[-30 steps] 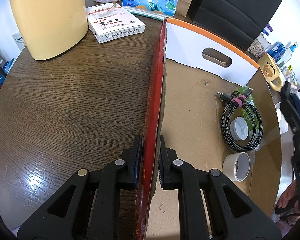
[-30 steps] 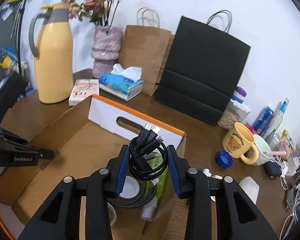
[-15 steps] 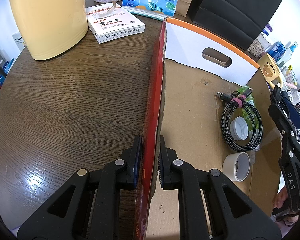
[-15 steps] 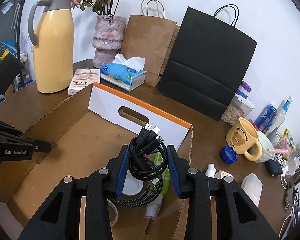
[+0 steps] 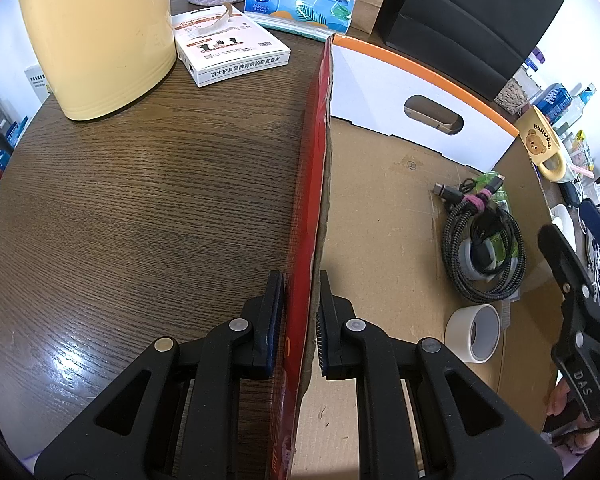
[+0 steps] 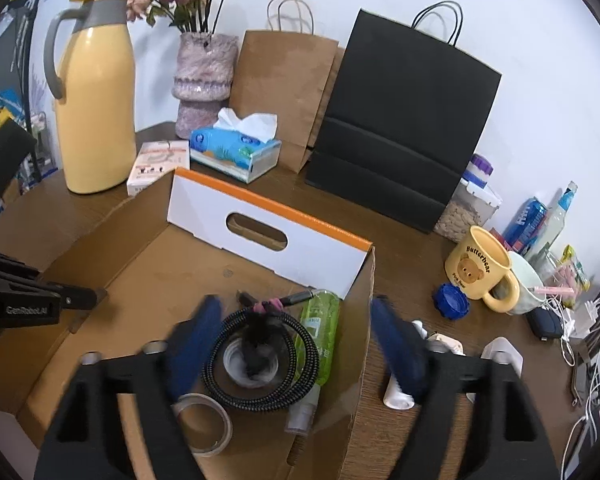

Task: Organize rigid objects
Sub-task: 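Carry the small black cable into the box and open the right gripper, then move the right gripper back toward the clear plastic container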

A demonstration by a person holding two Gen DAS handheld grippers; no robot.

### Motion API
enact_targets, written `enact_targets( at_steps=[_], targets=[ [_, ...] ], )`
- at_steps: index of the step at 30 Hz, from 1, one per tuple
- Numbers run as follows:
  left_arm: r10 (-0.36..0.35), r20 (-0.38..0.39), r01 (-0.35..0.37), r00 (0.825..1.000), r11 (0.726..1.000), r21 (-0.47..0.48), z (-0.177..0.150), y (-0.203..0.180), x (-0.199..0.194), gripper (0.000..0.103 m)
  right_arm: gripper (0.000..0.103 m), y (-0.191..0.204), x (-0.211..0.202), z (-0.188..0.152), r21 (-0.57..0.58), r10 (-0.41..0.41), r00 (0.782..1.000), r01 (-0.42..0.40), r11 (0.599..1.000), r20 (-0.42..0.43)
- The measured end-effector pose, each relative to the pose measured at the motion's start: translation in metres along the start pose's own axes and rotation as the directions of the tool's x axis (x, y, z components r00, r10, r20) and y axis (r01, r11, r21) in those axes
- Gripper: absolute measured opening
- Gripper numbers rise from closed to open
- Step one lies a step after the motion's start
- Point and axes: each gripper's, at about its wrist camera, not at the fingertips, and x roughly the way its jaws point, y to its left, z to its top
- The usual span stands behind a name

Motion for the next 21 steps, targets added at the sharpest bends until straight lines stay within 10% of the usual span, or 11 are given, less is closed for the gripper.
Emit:
enact_targets(
  at_steps=[21],
  targets=[
    [0.0, 0.0, 0.0, 1.0, 1.0, 0.0, 0.0001, 0.0, 0.0001, 0.01, 0.086, -0.0008, -0.002, 0.0002, 0.002, -0.004, 1.0, 0.004, 1.0, 0.001]
  ],
)
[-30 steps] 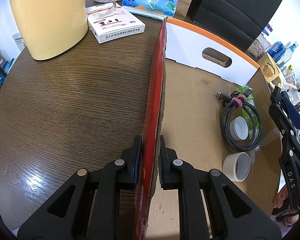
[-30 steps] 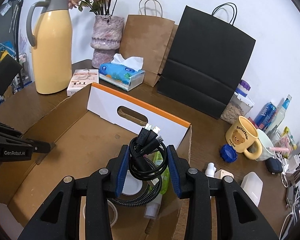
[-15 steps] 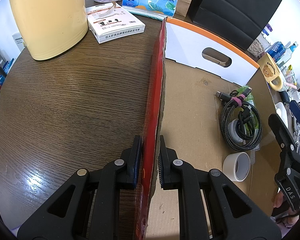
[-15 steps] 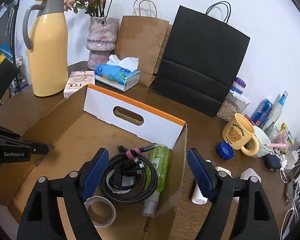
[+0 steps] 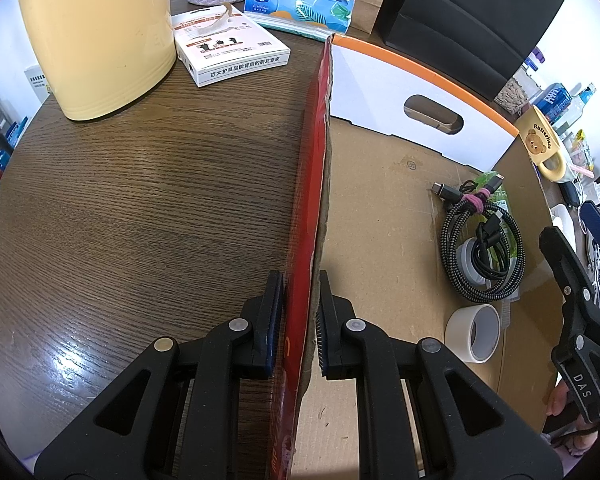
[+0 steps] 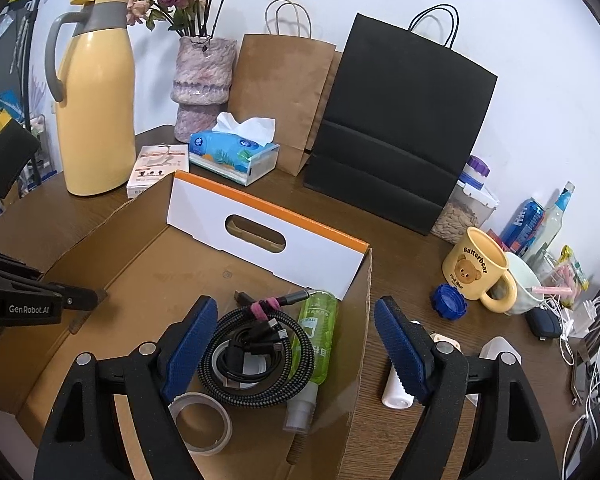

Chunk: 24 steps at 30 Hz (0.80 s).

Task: Organize rigid objects
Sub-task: 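Move the right gripper back toward the clear plastic container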

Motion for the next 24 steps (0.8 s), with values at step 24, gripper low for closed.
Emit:
enact_targets(
  at_steps=[24],
  targets=[
    [0.001, 0.0, -0.001, 1.0, 1.0, 0.0, -0.002, -0.001, 0.001, 0.01, 0.085, -0.057, -0.03, -0.009, 0.19, 0.03, 0.991, -0.054, 0.98, 0.127]
  ],
)
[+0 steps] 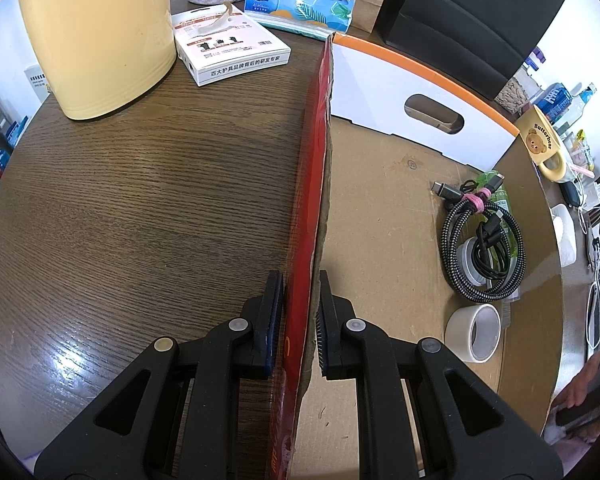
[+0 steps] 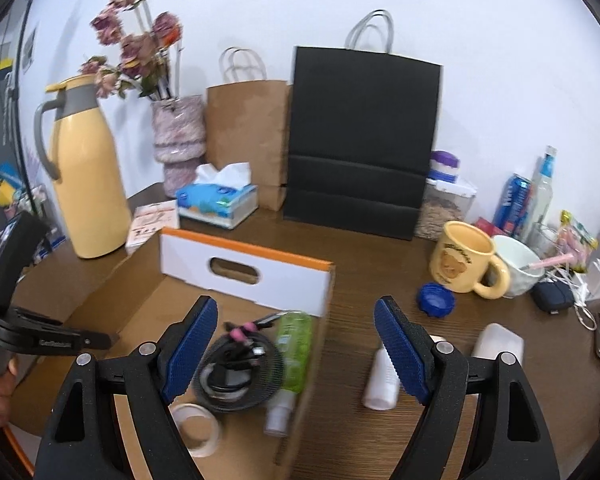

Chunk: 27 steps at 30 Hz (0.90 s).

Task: Organize rigid objects
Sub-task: 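Move the right gripper back toward the clear plastic container, then grasp the clear plastic container with the right gripper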

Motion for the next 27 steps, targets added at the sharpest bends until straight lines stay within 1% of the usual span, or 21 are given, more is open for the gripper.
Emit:
enact_targets(
  at_steps=[3, 8, 10, 13, 17, 21, 27],
  targets=[
    [0.0, -0.001, 0.0, 1.0, 1.0, 0.0, 0.0, 0.0, 0.0, 0.01, 0.086, -0.021, -0.001, -0.003, 0.024, -0.04, 0.999, 0.04, 0.999, -0.005],
    [-0.003, -0.004, 0.003, 1.0, 1.0, -0.003, -0.001, 0.001, 0.001, 0.01, 0.085, -0.075, 0.001, -0.015, 0.113, -0.136, 0.99, 0.139, 0.984, -0.039],
    [-0.003, -0.004, 0.003, 1.0, 1.0, -0.004, -0.001, 0.001, 0.001, 0.01, 0.085, -0.101, 0.006, -0.022, 0.161, -0.176, 0.982, 0.185, 0.969, -0.071],
    [-0.004, -0.005, 0.004, 1.0, 1.0, -0.004, 0.0, 0.002, 0.001, 0.01, 0.085, -0.137, 0.019, -0.034, 0.216, -0.211, 0.969, 0.234, 0.948, -0.127],
    [-0.006, -0.005, 0.006, 1.0, 1.0, -0.004, 0.0, 0.002, 0.001, 0.01, 0.085, -0.174, 0.038, -0.049, 0.274, -0.231, 0.95, 0.284, 0.919, -0.21],
    [-0.007, -0.005, 0.007, 1.0, 1.0, -0.005, 0.0, 0.002, 0.001, 0.01, 0.085, -0.192, 0.059, -0.06, 0.306, -0.242, 0.929, 0.325, 0.895, -0.279],
    [-0.007, -0.004, 0.007, 1.0, 1.0, -0.004, 0.0, 0.002, 0.001, 0.01, 0.085, -0.196, 0.083, -0.064, 0.278, -0.29, 0.893, 0.392, 0.877, -0.343]
  ],
)
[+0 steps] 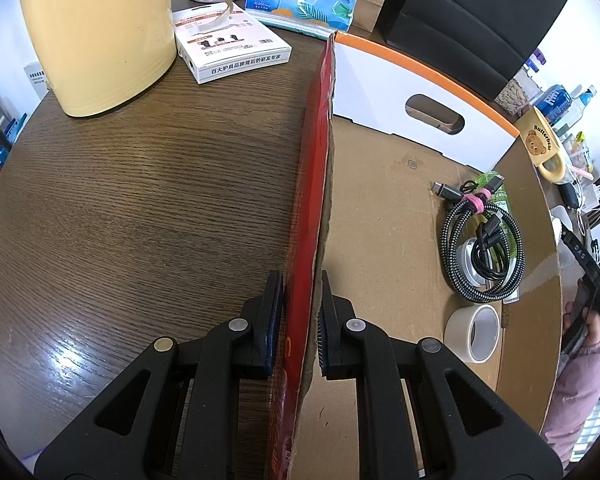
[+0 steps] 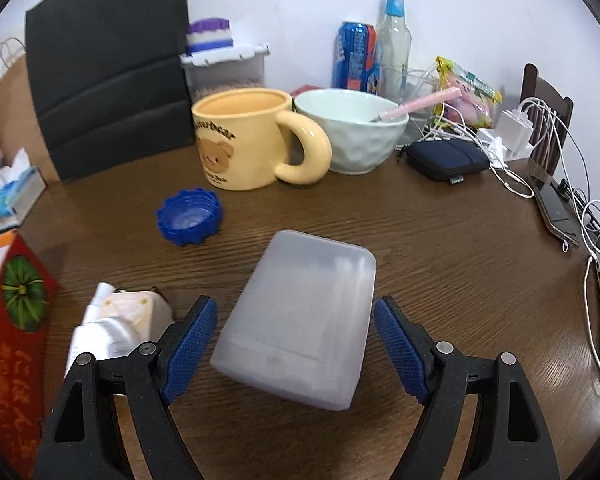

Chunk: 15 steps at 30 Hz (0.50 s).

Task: Organize rigid objects
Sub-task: 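Grasp the clear plastic container with the right gripper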

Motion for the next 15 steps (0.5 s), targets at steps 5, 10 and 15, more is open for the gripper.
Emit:
enact_targets(
  at_steps=[5, 10, 15],
  targets=[
    [0.0, 0.0, 0.0, 1.0, 1.0, 0.0, 0.001, 0.001, 0.0, 0.01, 0.085, -0.003, 0.013, 0.001, 0.042, 0.021, 0.999, -0.02, 0.999, -0.037],
    [-0.001, -0.001, 0.001, 1.0, 1.0, 0.0, 0.001, 0.001, 0.0, 0.01, 0.082, -0.009, 0.016, 0.0, 0.076, 0.016, 0.999, -0.012, 0.997, -0.052],
    [-0.001, -0.001, 0.001, 1.0, 1.0, 0.0, 0.0, 0.0, 0.0, 0.01, 0.074, -0.01, 0.014, -0.002, 0.077, 0.02, 0.999, -0.016, 0.997, -0.051]
  ],
)
